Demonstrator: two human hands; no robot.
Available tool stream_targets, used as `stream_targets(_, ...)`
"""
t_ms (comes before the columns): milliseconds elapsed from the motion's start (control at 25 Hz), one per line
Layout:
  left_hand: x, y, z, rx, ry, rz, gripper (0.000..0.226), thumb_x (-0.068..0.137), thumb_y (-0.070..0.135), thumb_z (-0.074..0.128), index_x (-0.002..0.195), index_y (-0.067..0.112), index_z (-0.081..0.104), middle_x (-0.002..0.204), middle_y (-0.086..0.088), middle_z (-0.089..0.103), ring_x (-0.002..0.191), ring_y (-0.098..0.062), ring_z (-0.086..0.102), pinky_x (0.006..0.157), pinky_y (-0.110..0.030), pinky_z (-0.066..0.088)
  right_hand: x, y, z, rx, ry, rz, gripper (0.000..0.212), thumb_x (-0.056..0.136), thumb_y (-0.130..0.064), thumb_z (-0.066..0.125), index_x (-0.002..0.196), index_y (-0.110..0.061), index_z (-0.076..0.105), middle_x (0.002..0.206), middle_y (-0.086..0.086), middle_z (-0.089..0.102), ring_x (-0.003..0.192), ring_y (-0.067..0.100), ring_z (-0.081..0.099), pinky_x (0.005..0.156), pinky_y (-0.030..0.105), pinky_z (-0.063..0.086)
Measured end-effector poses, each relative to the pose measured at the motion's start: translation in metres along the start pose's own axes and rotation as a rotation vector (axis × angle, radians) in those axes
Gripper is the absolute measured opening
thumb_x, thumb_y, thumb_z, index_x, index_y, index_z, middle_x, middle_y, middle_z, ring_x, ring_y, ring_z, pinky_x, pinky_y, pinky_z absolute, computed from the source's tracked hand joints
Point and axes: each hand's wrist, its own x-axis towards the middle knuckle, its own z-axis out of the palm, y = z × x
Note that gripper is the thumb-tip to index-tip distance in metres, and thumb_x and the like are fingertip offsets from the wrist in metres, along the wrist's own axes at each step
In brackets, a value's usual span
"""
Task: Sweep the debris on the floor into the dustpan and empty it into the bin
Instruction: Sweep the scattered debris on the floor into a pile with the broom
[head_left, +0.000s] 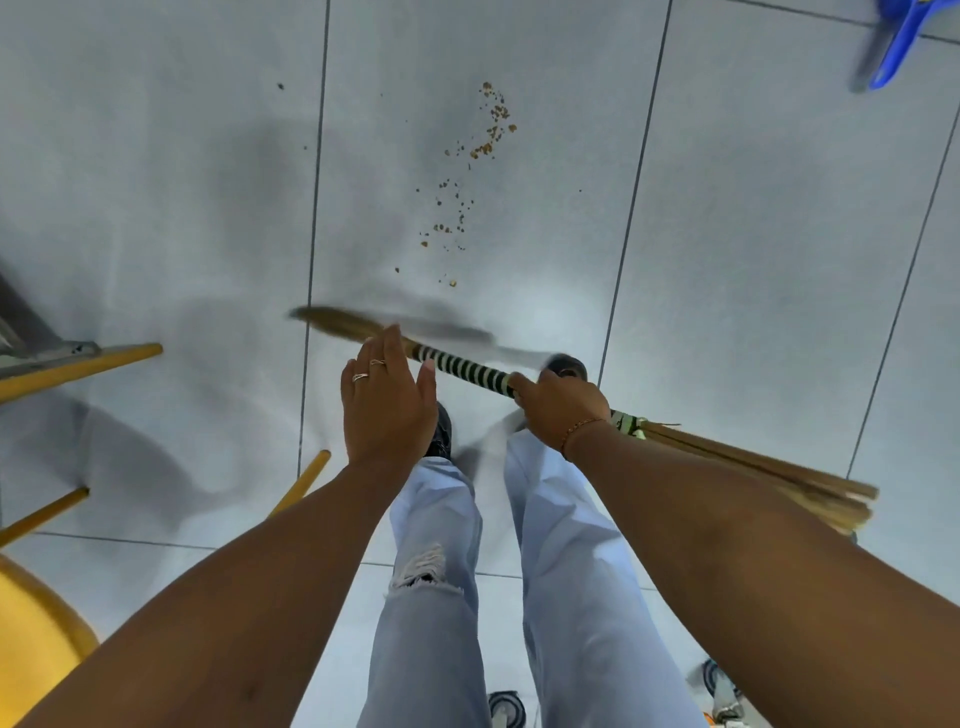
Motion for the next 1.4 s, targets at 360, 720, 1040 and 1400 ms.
stream_targets(360,0.002,0.046,0.012,0.014,-0.014,0.024,0.054,0.096,0.030,0.039,0.142,0.005,0.025,0.146,-0.017,0.039,0.138,-0.031,0.031,0.115,-0.044,0.021,0.020,0.062,-0.026,0.249,-0.001,0.439,0.033,0.097,-0.021,0.037,0.125,-0.014,0.054,0.120,0.012,0.061,0.109,0.032,0.060,0.082,0.036,0.046)
stream_targets(720,0.011,0.077,0.018,0.056,-0.018,0.067,0.054,0.097,0.030,0.039,0.143,0.006,0.024,0.147,-0.016,0.038,0.138,-0.030,0.030,0.116,-0.043,0.020,0.048,0.083,-0.061,0.312,0.136,0.371,0.036,0.098,-0.018,0.034,0.130,-0.010,0.049,0.123,0.015,0.058,0.111,0.035,0.057,0.081,0.036,0.044)
stream_targets(1040,0.014,0.102,0.023,0.064,-0.019,0.100,0.052,0.096,0.028,0.040,0.142,0.007,0.027,0.146,-0.016,0.039,0.138,-0.031,0.031,0.116,-0.044,0.021,0.001,0.106,-0.006,0.192,0.097,0.063,0.035,0.100,-0.027,0.033,0.135,-0.025,0.038,0.115,0.013,0.060,0.092,0.037,0.064,0.068,0.036,0.043)
stream_targets(1400,0.019,0.135,0.038,0.089,-0.089,0.108,0.054,0.097,0.031,0.038,0.143,0.007,0.023,0.148,-0.016,0.037,0.140,-0.029,0.028,0.117,-0.041,0.017,0.011,0.148,-0.017,0.055,-0.028,0.260,0.041,0.098,-0.018,0.037,0.139,-0.019,0.038,0.122,0.011,0.056,0.107,0.033,0.060,0.074,0.037,0.044)
